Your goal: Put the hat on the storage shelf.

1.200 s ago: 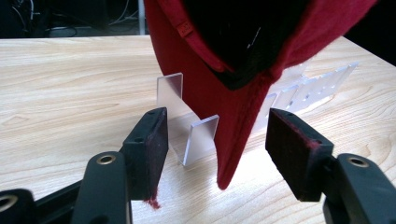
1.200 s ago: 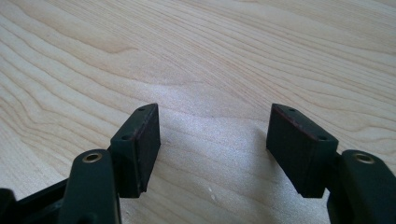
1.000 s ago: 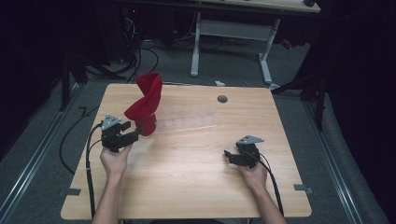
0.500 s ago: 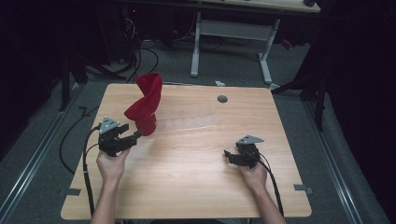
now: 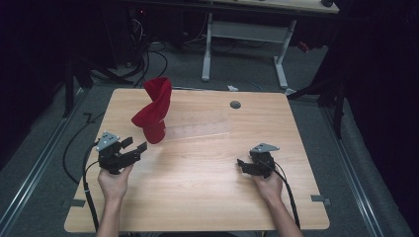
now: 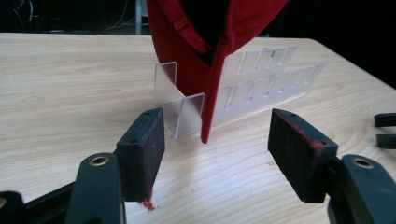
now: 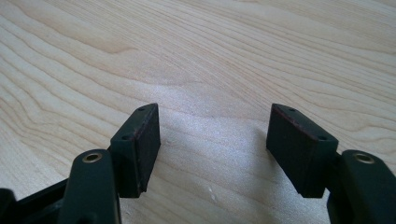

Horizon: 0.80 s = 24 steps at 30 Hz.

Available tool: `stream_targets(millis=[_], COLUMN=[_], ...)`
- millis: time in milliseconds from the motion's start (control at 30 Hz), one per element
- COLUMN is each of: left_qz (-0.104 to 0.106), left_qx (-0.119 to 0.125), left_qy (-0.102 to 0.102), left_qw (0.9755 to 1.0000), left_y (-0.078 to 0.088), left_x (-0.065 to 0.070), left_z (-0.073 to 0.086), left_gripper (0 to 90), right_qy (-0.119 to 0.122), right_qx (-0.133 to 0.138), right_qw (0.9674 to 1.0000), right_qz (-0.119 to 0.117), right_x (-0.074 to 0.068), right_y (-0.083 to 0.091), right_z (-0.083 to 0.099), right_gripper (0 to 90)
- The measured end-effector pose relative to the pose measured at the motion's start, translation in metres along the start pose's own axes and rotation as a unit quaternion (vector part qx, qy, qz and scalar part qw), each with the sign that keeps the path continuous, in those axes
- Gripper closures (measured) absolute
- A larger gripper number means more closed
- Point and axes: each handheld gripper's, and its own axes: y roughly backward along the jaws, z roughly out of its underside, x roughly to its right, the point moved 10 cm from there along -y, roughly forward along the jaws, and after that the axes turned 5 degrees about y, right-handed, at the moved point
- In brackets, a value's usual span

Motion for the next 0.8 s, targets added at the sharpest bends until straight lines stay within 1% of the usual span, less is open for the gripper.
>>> stream_targets(millis=[67, 200, 300, 400, 467, 600, 700, 733, 800], left_qz=[0.003, 0.008, 0.013, 0.013, 0.016, 0.022, 0.024, 0.025, 0.028], left_qx=[-0.002, -0.003, -0.005, -0.01, -0.014, -0.015, -0.021, -0.025, -0.029], left_qy=[0.004, 0.0, 0.006, 0.007, 0.002, 0.005, 0.007, 0.007, -0.003], left_qw=[1.0, 1.0, 0.9999, 0.9998, 0.9998, 0.9996, 0.9995, 0.9993, 0.9992], left_y=[0.003, 0.006, 0.009, 0.01, 0.01, 0.012, 0.012, 0.012, 0.011], left_x=[0.001, 0.004, 0.006, 0.008, 0.011, 0.015, 0.017, 0.019, 0.022], left_z=[0.002, 0.007, 0.011, 0.016, 0.021, 0.025, 0.031, 0.033, 0.039], left_gripper=[36.5, 36.4, 36.3, 36.3, 36.2, 35.8, 35.5, 35.3, 34.8], right_qy=[0.0, 0.0, -0.001, -0.001, -0.001, 0.0, 0.0, -0.001, 0.0], right_qx=[0.0, 0.0, 0.0, 0.0, 0.0, 0.001, 0.001, 0.001, 0.001], right_qw=[1.0, 1.0, 1.0, 1.0, 1.0, 1.0, 1.0, 1.0, 1.0], right_qz=[0.0, 0.0, 0.0, 0.002, 0.002, 0.002, 0.002, 0.002, 0.002], right_x=[0.0, 0.0, 0.0, 0.0, 0.0, 0.0, 0.0, 0.0, 0.0], right_y=[0.0, 0.0, 0.0, 0.0, 0.0, 0.0, 0.0, 0.0, 0.0], right_z=[0.0, 0.0, 0.0, 0.0, 0.0, 0.0, 0.0, 0.0, 0.0], right_gripper=[35.3, 35.3, 35.3, 35.2, 35.2, 35.2, 35.2, 35.2, 35.2])
